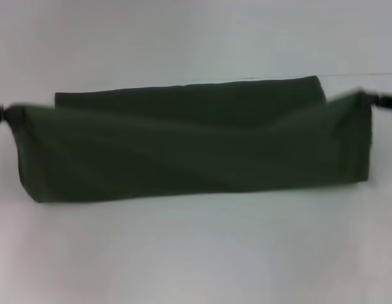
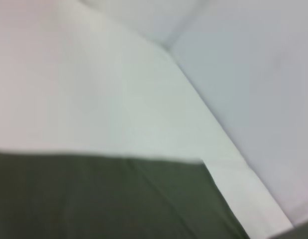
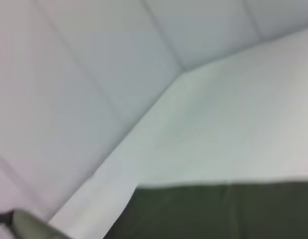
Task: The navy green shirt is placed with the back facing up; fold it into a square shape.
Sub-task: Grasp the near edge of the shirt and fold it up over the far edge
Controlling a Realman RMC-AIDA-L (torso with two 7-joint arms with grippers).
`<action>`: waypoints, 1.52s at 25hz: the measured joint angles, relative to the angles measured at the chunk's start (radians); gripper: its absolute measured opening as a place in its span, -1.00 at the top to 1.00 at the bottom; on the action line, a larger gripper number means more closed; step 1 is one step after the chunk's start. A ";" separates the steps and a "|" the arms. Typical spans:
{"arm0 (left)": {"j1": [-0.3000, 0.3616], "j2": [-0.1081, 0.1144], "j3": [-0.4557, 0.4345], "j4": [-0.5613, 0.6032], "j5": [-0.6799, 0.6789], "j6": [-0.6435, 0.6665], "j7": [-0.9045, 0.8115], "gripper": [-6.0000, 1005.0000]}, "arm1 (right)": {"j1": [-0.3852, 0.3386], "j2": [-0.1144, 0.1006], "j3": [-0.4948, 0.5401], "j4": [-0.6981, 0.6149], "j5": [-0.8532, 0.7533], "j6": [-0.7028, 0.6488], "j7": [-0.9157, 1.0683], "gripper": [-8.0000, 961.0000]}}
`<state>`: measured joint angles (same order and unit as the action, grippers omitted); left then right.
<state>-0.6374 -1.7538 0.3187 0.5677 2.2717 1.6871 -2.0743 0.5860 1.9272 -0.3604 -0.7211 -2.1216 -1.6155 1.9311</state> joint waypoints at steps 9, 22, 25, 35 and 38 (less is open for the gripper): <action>-0.072 -0.056 -0.034 -0.082 -0.089 -0.381 -0.007 0.88 | 0.172 0.000 -0.033 0.147 0.017 0.419 0.023 0.71; -0.161 -0.195 -0.033 -0.158 -0.108 -0.844 0.148 0.89 | 0.314 0.096 -0.233 0.323 0.017 1.020 0.014 0.65; -0.177 -0.222 -0.029 -0.176 -0.110 -0.920 0.189 0.89 | 0.328 0.111 -0.269 0.345 0.017 1.099 0.016 0.64; -0.198 -0.266 -0.028 -0.197 -0.148 -1.045 0.278 0.89 | 0.330 0.129 -0.288 0.364 0.018 1.229 0.022 0.59; -0.199 -0.275 -0.029 -0.197 -0.174 -1.056 0.295 0.79 | 0.327 0.130 -0.288 0.370 0.018 1.253 0.023 0.58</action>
<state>-0.8366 -2.0284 0.2899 0.3709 2.0975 0.6309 -1.7795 0.9135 2.0574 -0.6483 -0.3513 -2.1036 -0.3622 1.9538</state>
